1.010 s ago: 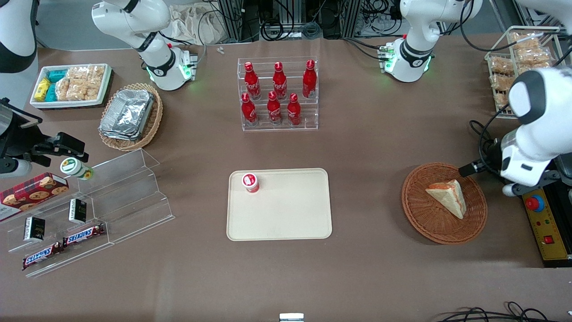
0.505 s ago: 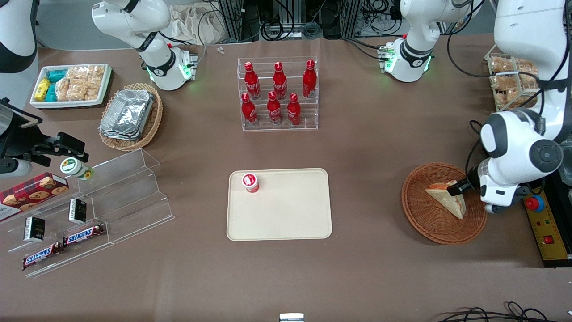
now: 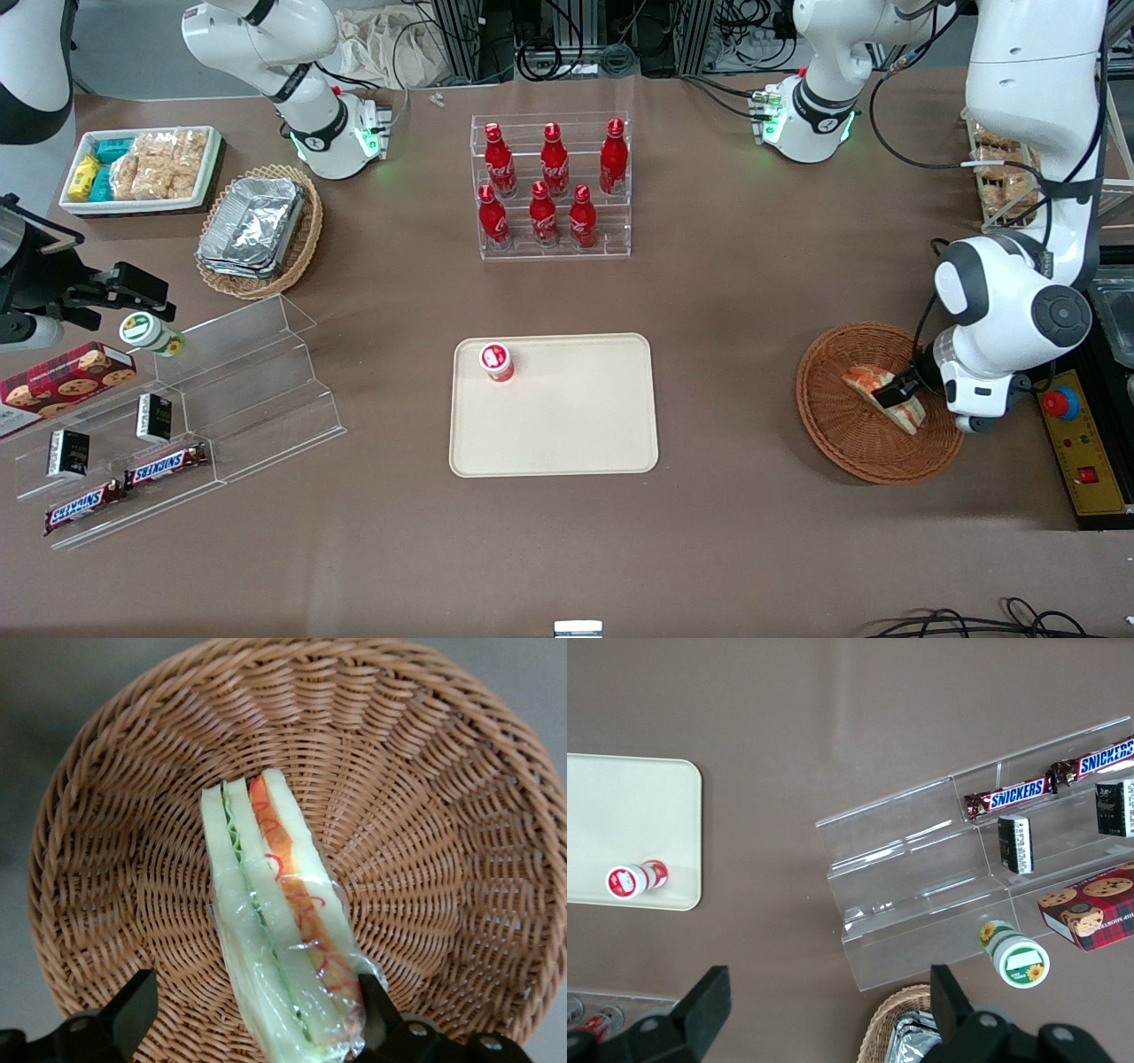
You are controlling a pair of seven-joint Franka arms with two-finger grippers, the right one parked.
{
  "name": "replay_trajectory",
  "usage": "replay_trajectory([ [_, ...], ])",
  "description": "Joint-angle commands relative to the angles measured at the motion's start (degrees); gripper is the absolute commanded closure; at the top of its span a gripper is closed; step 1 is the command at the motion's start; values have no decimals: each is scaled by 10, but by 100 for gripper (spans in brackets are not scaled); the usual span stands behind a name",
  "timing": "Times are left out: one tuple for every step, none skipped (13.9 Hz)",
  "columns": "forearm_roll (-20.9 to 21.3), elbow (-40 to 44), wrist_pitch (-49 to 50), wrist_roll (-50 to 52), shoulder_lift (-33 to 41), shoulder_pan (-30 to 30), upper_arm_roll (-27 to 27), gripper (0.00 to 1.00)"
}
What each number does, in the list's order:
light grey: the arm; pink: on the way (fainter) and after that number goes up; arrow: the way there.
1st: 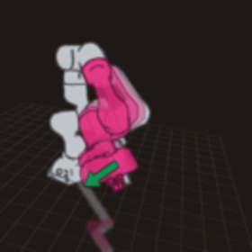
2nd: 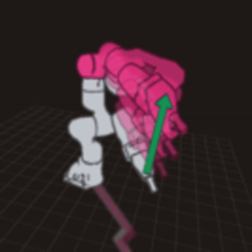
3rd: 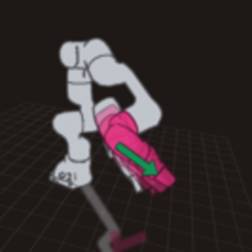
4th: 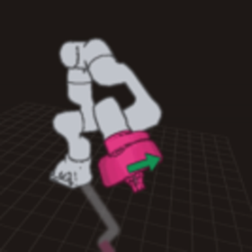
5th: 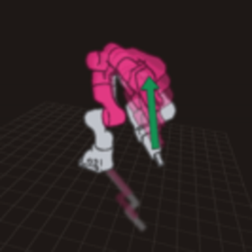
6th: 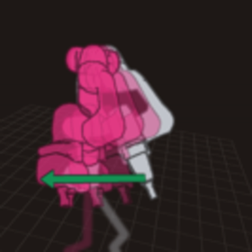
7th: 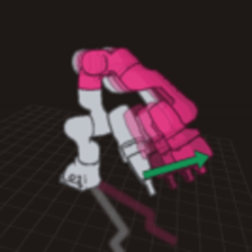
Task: Place sandwich from basket to tray
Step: 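Close the left gripper on the sandwich's upright edge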
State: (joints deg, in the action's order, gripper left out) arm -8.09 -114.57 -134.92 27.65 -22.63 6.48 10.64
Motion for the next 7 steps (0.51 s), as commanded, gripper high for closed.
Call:
replay_trajectory([
  [4,-2,79,13,62,0,5,0],
  [4,5,105,14,79,0,7,0],
  [5,7,120,26,91,1,11,0],
  [5,12,122,45,95,1,11,0],
  [5,22,122,57,90,1,10,0],
  [6,28,118,58,76,2,10,0],
  [5,29,110,59,63,2,10,0],
])
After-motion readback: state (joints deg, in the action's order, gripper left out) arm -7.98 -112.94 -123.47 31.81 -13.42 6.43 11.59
